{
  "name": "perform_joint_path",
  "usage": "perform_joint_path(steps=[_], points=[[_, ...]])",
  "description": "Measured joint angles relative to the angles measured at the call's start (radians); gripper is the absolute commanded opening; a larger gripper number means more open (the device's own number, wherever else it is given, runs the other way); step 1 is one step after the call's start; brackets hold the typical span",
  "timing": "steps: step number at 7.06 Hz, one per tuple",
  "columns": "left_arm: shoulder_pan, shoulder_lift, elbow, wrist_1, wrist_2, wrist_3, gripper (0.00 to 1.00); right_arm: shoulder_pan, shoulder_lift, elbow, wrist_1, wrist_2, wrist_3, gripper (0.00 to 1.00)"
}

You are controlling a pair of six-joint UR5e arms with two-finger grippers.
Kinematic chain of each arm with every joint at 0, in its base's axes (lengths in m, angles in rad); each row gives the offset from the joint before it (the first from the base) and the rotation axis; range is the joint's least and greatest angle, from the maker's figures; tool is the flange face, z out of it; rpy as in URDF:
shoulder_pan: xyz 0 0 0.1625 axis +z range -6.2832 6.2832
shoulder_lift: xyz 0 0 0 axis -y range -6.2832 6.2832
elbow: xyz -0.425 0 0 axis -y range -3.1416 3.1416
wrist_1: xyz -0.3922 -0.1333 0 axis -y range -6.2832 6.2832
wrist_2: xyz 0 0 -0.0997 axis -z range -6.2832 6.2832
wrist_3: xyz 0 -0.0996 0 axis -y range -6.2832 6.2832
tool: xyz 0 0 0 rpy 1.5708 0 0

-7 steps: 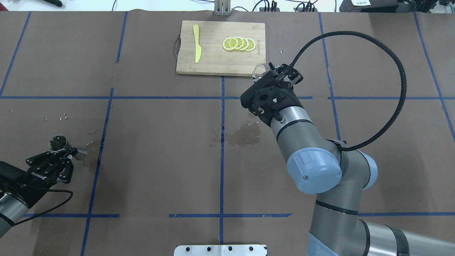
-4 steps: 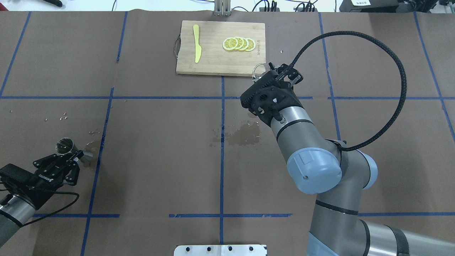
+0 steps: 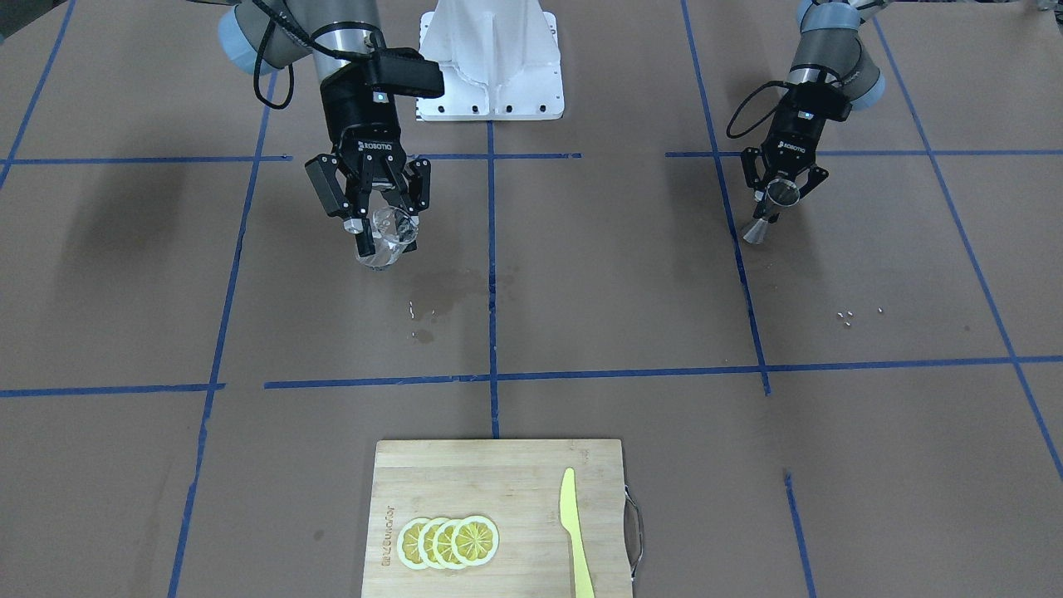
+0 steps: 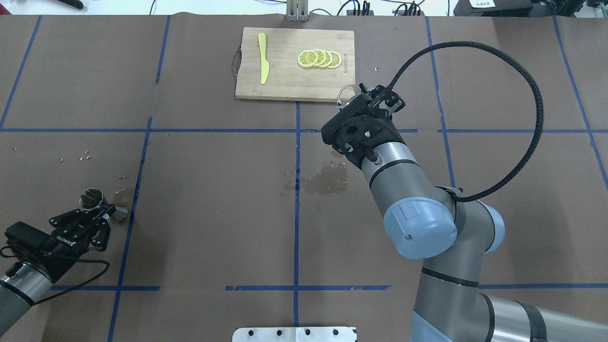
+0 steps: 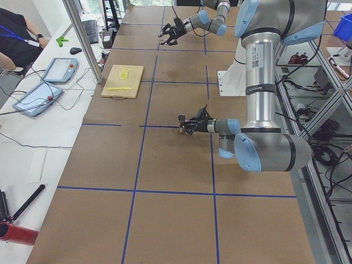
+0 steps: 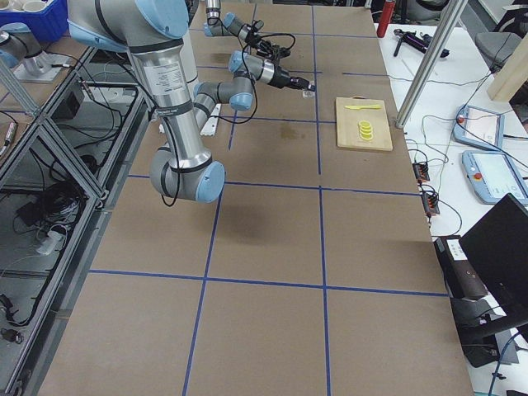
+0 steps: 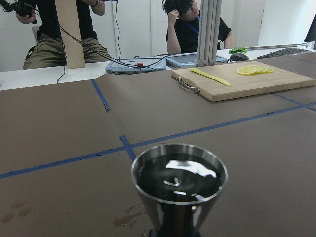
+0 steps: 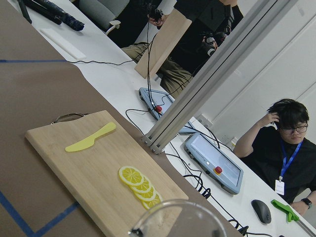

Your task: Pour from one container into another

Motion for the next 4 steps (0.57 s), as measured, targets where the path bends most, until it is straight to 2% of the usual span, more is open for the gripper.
perform_joint_path(steps=[4], points=[[0.018, 0.0, 0.014, -0.011, 0.001, -0.001, 0.0, 0.0, -0.001, 0.0, 0.0, 0.0, 0.0, 0.0]])
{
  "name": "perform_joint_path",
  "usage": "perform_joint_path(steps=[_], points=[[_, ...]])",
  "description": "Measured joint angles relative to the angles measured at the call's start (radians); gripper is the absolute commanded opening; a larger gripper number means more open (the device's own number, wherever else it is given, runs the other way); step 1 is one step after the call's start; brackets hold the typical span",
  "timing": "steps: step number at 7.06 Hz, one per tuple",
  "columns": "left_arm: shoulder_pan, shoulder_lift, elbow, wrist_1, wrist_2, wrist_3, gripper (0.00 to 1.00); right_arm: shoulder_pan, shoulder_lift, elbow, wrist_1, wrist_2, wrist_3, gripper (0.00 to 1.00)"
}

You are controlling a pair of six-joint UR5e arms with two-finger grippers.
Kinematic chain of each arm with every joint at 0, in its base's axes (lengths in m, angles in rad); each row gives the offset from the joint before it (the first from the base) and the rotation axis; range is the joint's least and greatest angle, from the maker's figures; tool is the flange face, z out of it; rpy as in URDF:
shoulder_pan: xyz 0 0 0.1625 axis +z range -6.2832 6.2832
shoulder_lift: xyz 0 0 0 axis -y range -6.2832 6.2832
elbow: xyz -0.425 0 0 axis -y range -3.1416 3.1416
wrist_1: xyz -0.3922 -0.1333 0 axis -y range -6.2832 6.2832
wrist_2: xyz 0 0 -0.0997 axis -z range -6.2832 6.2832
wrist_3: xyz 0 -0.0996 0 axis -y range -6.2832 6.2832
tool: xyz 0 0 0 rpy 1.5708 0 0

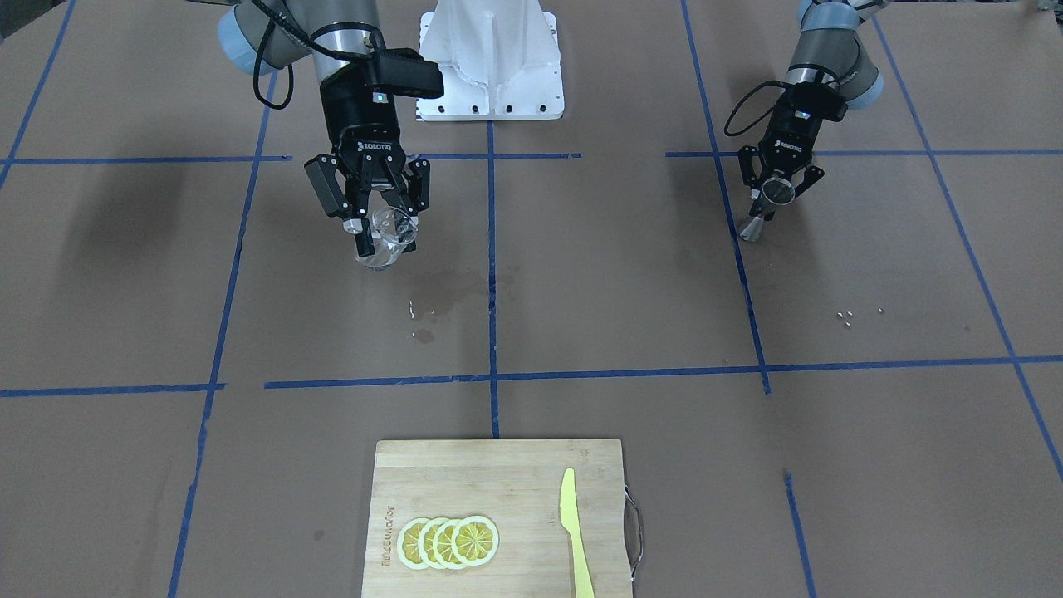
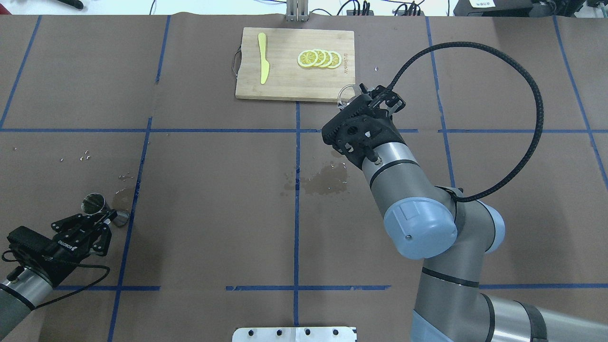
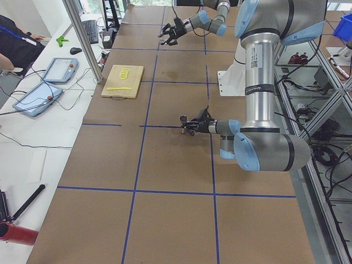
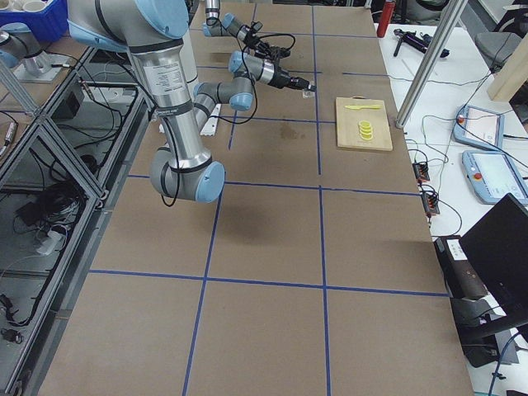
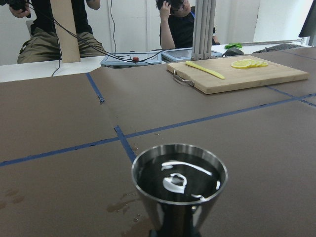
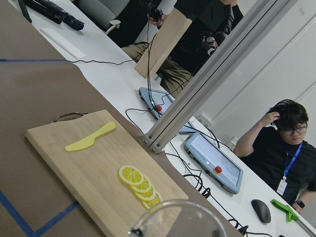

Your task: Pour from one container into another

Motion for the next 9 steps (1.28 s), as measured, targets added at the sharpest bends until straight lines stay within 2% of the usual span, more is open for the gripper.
perform_joint_path(steps=[9], points=[[0.003, -0.008, 0.002, -0.001, 0.0, 0.002, 0.04, -0.001, 0.0, 0.0, -0.001, 0.0, 0.0, 0.0]])
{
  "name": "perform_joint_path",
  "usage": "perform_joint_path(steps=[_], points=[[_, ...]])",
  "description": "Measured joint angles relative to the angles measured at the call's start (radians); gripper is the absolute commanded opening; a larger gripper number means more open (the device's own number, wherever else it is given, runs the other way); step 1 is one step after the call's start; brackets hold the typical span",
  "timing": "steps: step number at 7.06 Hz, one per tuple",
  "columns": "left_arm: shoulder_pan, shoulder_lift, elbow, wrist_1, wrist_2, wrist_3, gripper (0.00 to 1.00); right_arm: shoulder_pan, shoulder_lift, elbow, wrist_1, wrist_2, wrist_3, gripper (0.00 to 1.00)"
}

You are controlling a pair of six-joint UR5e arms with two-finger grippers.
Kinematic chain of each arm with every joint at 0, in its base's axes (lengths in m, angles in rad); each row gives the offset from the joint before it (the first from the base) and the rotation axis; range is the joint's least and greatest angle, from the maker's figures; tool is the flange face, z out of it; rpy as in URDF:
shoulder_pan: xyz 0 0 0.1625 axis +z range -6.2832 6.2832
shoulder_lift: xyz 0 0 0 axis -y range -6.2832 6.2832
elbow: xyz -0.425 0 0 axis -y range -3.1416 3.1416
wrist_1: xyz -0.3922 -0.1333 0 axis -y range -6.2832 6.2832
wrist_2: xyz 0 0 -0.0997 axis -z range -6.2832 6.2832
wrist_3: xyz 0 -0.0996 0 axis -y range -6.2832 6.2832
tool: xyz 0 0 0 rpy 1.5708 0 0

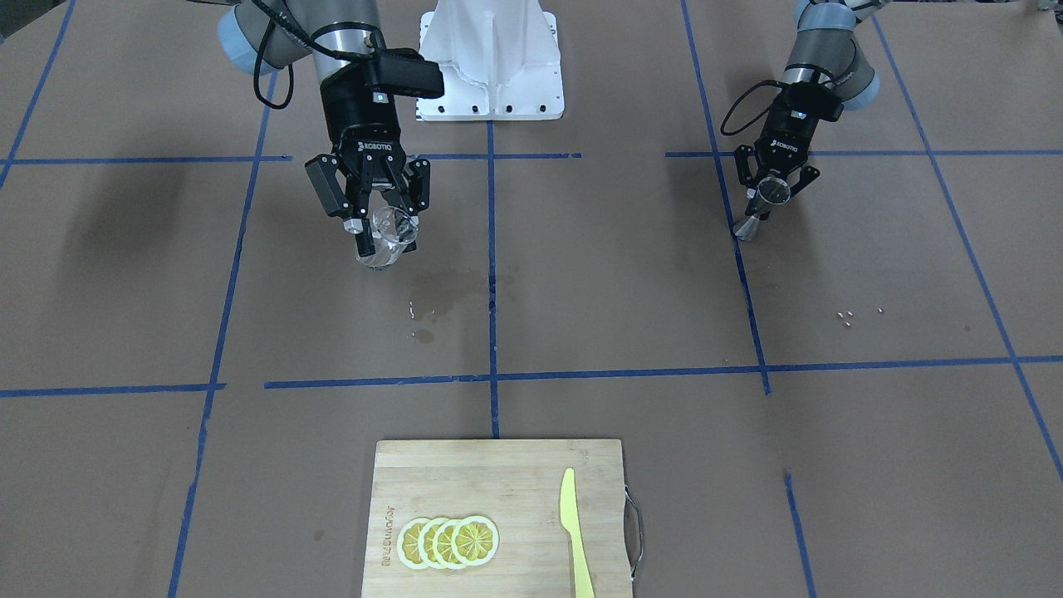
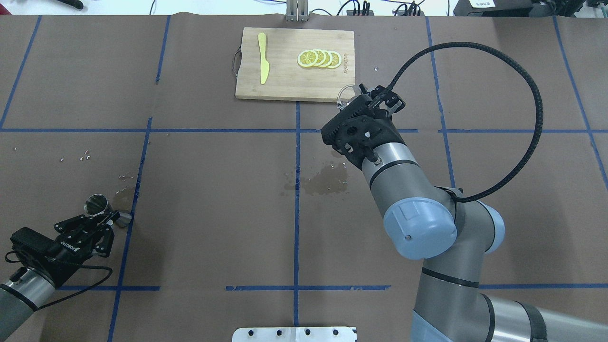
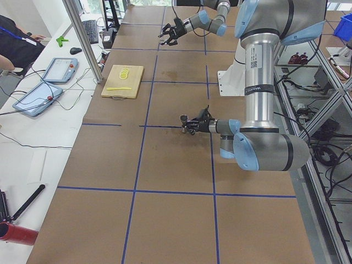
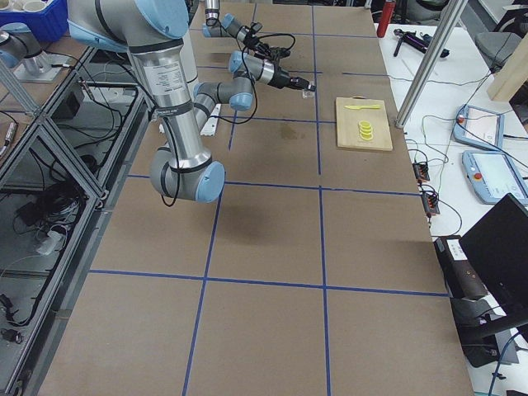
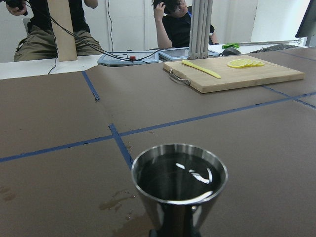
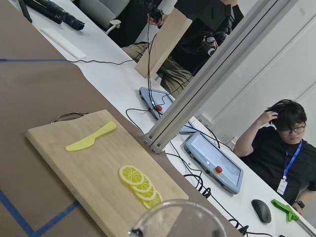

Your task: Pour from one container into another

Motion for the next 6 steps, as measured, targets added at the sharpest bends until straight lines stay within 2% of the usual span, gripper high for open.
perform_joint_path(steps=[3, 4, 5, 6], points=[[0.0, 0.0, 0.012, 0.0, 0.002, 0.004, 0.07, 0.0, 0.0, 0.0, 0.0, 0.0, 0.0, 0.0], [0.0, 0.001, 0.014, 0.0, 0.002, 0.004, 0.11, -0.001, 0.0, 0.0, 0.0, 0.0, 0.0, 0.0], [0.0, 0.001, 0.013, 0.0, 0.002, 0.005, 0.34, -0.001, 0.001, 0.0, 0.0, 0.0, 0.0, 0.0], [0.0, 0.001, 0.012, 0.0, 0.001, 0.006, 0.4, -0.001, 0.001, 0.0, 0.0, 0.0, 0.0, 0.0]])
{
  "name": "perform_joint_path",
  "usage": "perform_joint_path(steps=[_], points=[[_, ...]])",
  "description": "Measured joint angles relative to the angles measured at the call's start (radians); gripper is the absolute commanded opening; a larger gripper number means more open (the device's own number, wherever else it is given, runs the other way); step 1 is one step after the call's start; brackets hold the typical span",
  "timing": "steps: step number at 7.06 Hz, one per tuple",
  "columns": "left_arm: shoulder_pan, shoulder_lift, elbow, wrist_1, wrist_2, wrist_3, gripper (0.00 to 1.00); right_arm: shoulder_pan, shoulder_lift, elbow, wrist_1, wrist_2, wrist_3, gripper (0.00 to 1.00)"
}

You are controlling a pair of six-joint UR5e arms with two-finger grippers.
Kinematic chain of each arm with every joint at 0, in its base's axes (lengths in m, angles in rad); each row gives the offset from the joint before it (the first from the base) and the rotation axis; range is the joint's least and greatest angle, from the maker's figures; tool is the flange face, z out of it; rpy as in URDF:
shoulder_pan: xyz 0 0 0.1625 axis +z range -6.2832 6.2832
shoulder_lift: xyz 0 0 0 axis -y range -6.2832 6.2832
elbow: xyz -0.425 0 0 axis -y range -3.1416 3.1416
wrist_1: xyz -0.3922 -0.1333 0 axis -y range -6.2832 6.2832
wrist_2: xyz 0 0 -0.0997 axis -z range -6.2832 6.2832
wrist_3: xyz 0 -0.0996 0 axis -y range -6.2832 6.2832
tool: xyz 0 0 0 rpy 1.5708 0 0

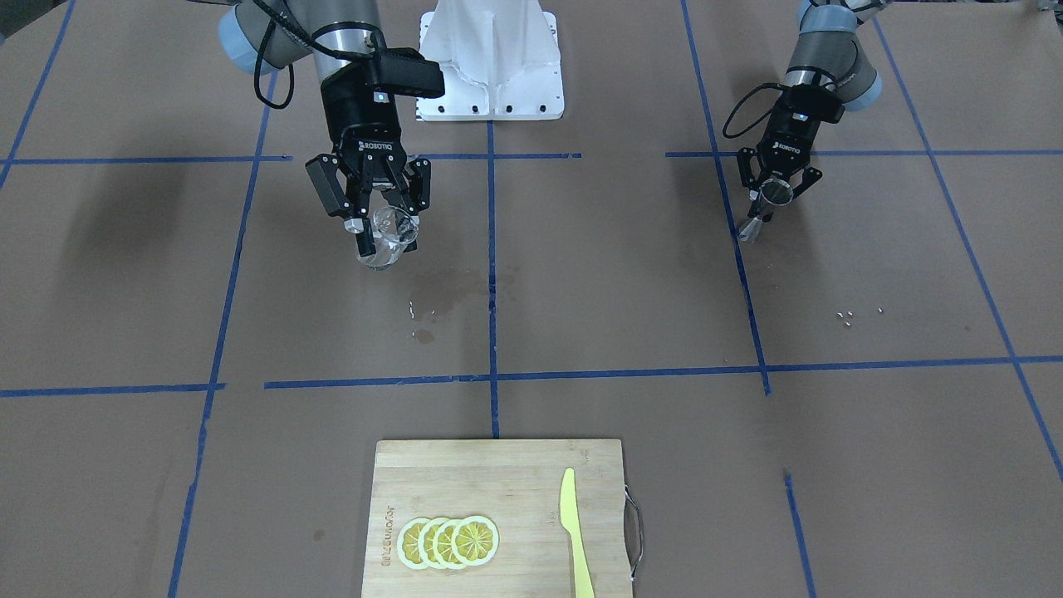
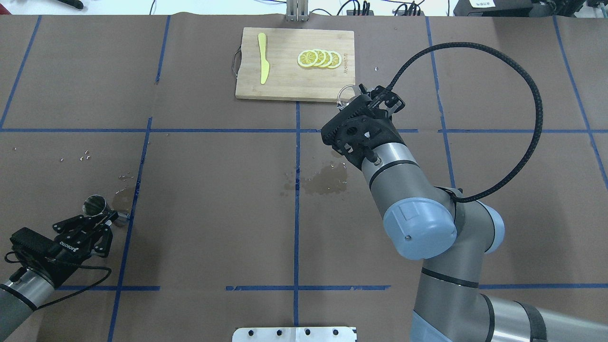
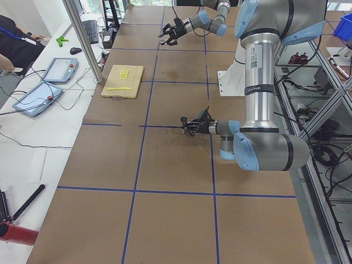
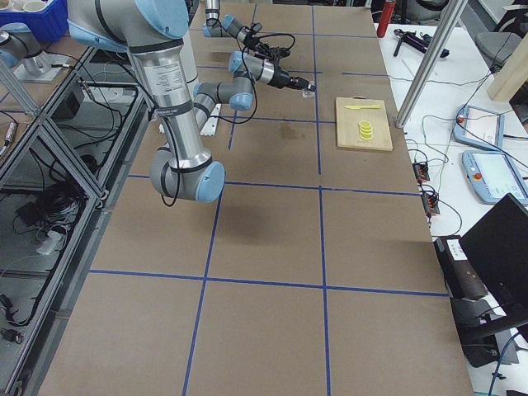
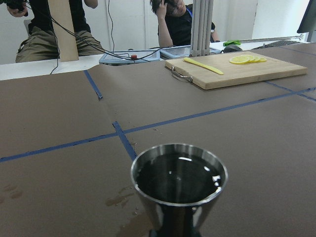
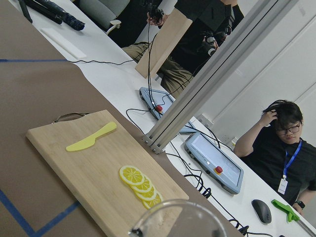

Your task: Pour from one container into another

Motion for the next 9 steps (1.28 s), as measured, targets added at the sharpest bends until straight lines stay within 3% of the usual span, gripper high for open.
perform_joint_path(steps=[1, 2, 3, 9], points=[[0.0, 0.0, -0.002, -0.001, -0.001, 0.002, 0.49, 0.0, 0.0, 0.0, 0.001, 0.0, 0.0, 0.0], [-0.001, 0.0, -0.003, -0.001, -0.001, 0.003, 0.86, 0.0, 0.0, 0.0, 0.001, 0.0, 0.0, 0.0], [-0.001, 0.0, -0.003, -0.001, -0.001, 0.005, 0.99, 0.0, 0.0, 0.0, 0.001, 0.0, 0.0, 0.0], [-0.006, 0.004, -0.034, -0.006, 0.018, 0.008, 0.99, 0.001, 0.002, 0.002, 0.0, 0.0, 0.0, 0.0]])
